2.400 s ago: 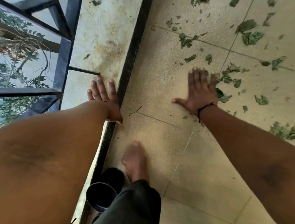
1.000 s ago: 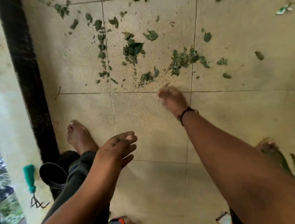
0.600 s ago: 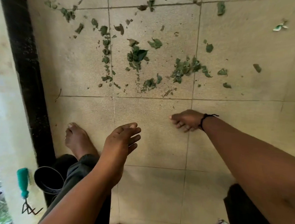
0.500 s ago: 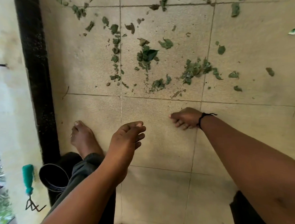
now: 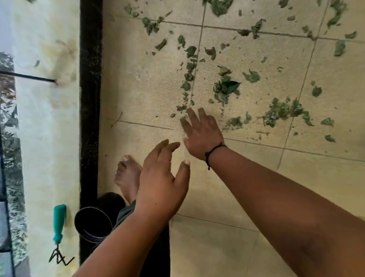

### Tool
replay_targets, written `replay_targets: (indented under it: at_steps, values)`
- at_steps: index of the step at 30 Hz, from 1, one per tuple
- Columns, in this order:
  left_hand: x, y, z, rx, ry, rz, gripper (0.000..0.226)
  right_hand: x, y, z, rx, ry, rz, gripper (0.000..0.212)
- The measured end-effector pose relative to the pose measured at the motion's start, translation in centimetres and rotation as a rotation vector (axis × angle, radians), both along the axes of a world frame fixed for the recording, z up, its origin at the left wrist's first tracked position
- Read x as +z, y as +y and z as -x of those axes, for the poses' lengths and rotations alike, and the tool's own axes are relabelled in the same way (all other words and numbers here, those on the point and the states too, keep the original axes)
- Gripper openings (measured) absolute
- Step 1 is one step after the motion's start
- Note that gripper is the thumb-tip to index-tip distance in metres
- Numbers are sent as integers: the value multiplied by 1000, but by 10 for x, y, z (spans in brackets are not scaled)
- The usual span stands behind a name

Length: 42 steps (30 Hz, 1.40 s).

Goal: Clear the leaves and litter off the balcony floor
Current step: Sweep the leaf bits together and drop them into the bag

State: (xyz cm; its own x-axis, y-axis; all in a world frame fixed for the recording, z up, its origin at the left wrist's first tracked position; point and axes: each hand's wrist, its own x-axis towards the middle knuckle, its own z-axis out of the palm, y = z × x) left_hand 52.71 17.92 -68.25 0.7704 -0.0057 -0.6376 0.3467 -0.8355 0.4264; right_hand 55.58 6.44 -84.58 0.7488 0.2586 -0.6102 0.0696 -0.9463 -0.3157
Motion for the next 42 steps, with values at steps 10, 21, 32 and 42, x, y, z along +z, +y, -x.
replay_targets:
  at_steps: [10, 21, 32, 42]
  values:
    - [9, 37, -23, -66, 47, -80, 74, -24, -2, -25, 219, 72, 331, 91]
    - [9, 35, -26, -89, 51, -84, 66, -27, -85, -121, -416, 65, 144, 81]
    - [9, 28, -27, -116, 47, -82, 68, -13, -57, -75, -55, -212, 109, 40]
    - [8, 34, -38, -174, 93, -142, 75, -37, -17, -192, -184, 20, 92, 74]
